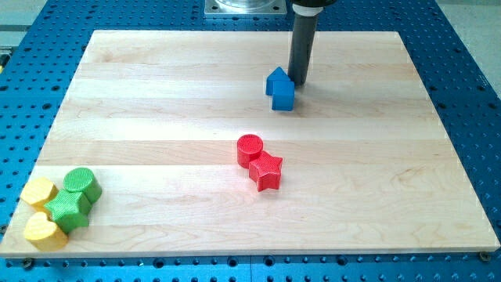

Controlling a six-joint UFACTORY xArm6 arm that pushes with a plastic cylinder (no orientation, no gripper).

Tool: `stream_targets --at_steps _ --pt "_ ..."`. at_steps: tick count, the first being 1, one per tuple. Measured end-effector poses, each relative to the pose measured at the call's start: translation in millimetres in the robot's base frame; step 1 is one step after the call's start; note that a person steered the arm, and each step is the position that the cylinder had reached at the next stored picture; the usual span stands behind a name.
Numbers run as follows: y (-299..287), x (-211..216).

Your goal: Move the blue blocks to the center of the board

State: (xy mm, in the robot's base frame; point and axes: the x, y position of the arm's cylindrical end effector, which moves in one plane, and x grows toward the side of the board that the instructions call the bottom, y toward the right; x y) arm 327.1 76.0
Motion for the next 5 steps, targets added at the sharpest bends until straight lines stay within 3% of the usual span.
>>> stream_targets --at_steps 1,2,3,5 --pt "-6.9 0.0" --pt "53.7 2.7" --pt "76.6 18.9" --pt "17.2 36.8"
